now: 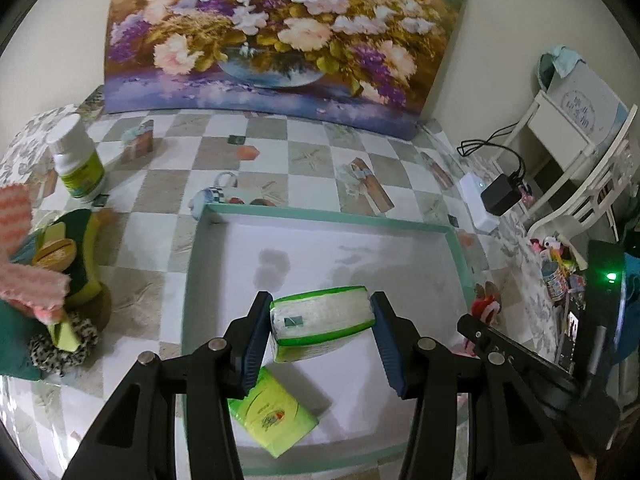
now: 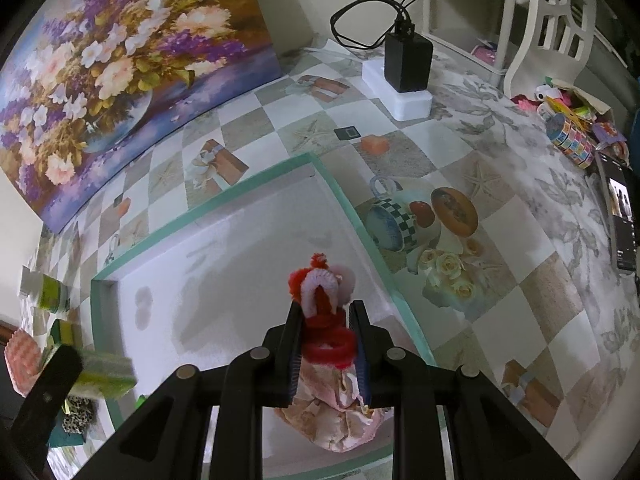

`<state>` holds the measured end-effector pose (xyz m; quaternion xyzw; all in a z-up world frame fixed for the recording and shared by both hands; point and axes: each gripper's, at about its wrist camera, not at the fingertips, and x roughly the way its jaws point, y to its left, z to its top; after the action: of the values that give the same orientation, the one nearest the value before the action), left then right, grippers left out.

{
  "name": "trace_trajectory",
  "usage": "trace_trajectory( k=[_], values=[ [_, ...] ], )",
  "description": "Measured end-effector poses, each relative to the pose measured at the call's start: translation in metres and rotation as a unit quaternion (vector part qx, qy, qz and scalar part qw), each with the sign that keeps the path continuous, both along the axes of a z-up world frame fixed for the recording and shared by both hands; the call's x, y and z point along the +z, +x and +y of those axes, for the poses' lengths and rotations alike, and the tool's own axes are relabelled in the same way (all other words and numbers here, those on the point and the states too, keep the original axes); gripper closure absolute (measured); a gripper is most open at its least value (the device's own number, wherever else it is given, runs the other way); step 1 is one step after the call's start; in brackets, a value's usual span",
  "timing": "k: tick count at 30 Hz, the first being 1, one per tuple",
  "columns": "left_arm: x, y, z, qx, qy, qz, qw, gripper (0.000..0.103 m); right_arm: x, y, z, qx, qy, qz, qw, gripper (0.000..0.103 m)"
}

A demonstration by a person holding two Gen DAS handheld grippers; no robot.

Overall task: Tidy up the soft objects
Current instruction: 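Carry the tissue pack and red plush into the tray and release both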

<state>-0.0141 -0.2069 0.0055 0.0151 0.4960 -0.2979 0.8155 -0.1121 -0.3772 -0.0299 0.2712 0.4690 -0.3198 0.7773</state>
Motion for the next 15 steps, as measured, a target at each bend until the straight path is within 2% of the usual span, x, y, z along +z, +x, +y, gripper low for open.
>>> trace_trajectory(
  k=[7,9,10,11,13,14,15],
  values=[
    [-0.014,0.001,-0.007,-0.011,0.007,0.031,0.9995,0.051,-0.003,0.005,0.004,0.012,-0.005,0.010,1.000,0.078],
    [-0.014,-0.001,-0.008,-0.012,0.009,0.032,0.9994,0.048,-0.003,0.007,0.006,0.016,-0.009,0.013,1.000,0.078],
    [-0.014,-0.001,-0.008,-0.012,0.008,0.032,0.9994,0.042,-0.002,0.007,0.006,0.018,-0.012,0.015,1.000,0.078],
    [-0.013,-0.002,-0.008,-0.013,0.009,0.031,0.9994,0.038,-0.001,0.008,0.007,0.019,-0.015,0.017,1.000,0.074],
    [-0.012,-0.003,-0.008,-0.014,0.012,0.028,0.9994,0.036,0.000,0.009,0.009,0.021,-0.021,0.021,0.999,0.064],
    [-0.011,-0.003,-0.008,-0.014,0.016,0.026,0.9994,0.036,0.001,0.010,0.009,0.022,-0.023,0.023,0.999,0.054],
    [-0.010,-0.002,-0.007,-0.013,0.019,0.025,0.9994,0.036,0.001,0.010,0.010,0.022,-0.026,0.024,0.999,0.048]
  ],
)
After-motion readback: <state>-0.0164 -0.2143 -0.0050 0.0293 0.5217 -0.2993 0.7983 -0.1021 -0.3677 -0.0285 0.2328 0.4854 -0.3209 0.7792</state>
